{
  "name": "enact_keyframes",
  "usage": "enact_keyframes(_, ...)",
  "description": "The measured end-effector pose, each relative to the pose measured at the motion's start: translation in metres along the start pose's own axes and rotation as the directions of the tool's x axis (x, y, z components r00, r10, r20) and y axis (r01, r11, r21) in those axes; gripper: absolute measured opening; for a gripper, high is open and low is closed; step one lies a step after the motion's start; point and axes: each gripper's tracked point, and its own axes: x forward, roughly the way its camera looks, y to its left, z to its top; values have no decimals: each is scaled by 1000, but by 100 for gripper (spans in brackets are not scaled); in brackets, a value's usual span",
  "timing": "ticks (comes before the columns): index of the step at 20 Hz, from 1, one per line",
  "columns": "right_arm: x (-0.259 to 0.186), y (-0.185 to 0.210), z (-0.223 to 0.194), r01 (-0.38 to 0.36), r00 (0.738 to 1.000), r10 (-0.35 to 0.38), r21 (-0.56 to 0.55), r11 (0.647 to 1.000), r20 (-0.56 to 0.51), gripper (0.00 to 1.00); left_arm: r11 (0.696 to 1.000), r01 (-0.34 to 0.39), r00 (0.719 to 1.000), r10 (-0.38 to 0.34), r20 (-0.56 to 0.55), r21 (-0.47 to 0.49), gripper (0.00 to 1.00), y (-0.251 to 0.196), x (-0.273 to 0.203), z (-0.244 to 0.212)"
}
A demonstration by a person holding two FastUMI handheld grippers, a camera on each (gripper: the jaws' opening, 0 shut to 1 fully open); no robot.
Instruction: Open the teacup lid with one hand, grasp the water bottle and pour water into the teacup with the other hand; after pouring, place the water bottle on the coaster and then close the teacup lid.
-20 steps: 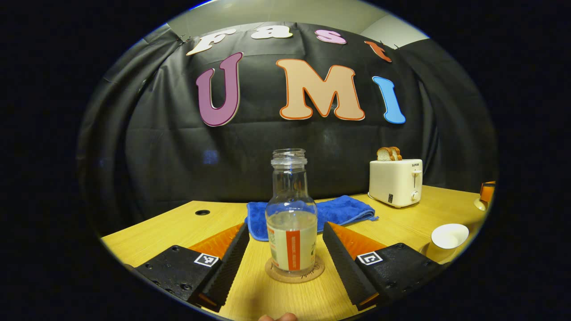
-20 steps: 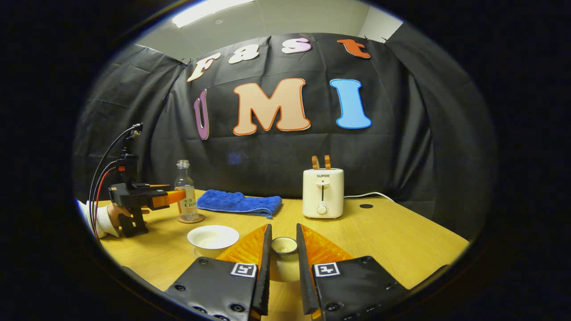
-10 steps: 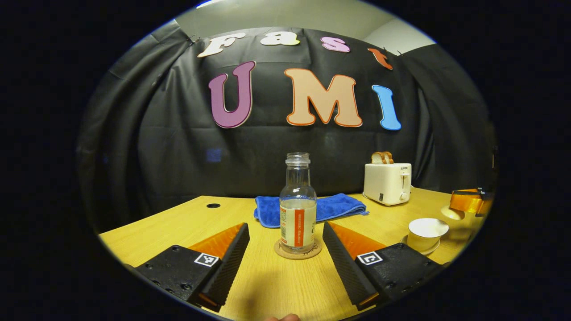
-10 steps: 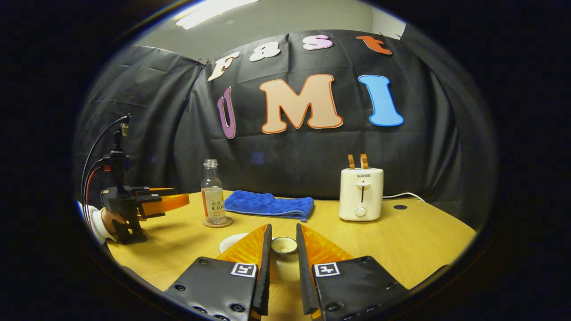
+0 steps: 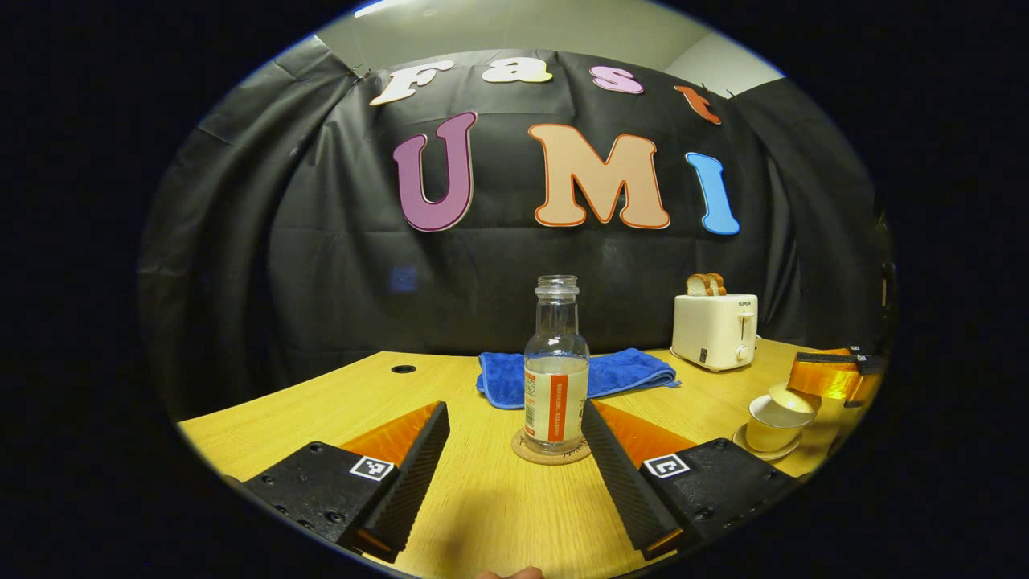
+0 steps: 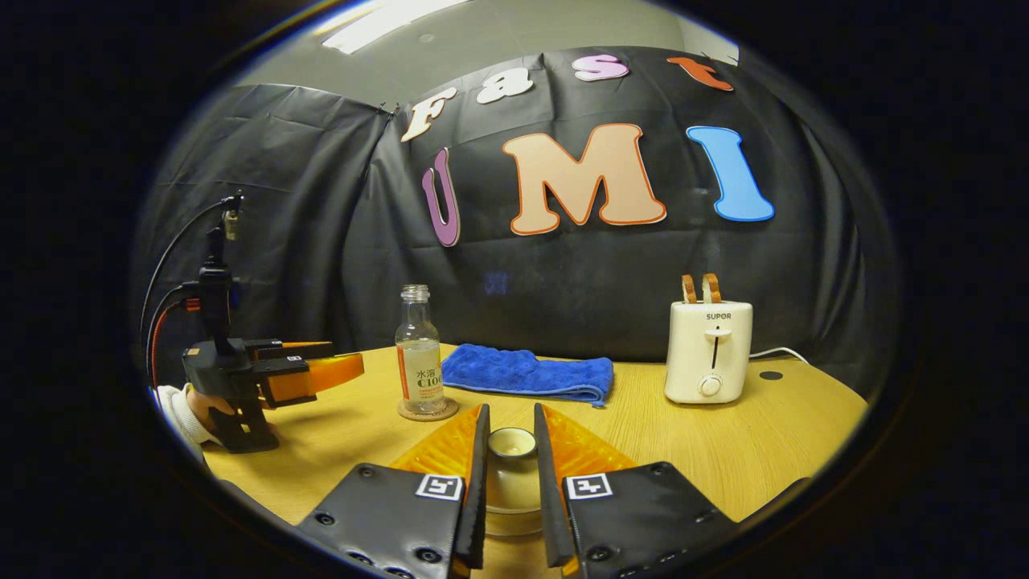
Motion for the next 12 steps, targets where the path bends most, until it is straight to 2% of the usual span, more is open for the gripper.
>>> enact_keyframes(12, 10, 1, -17, 1, 994, -1, -2, 1000, -106, 32, 1000, 13, 1000, -13, 2, 1, 96, -2, 0, 1)
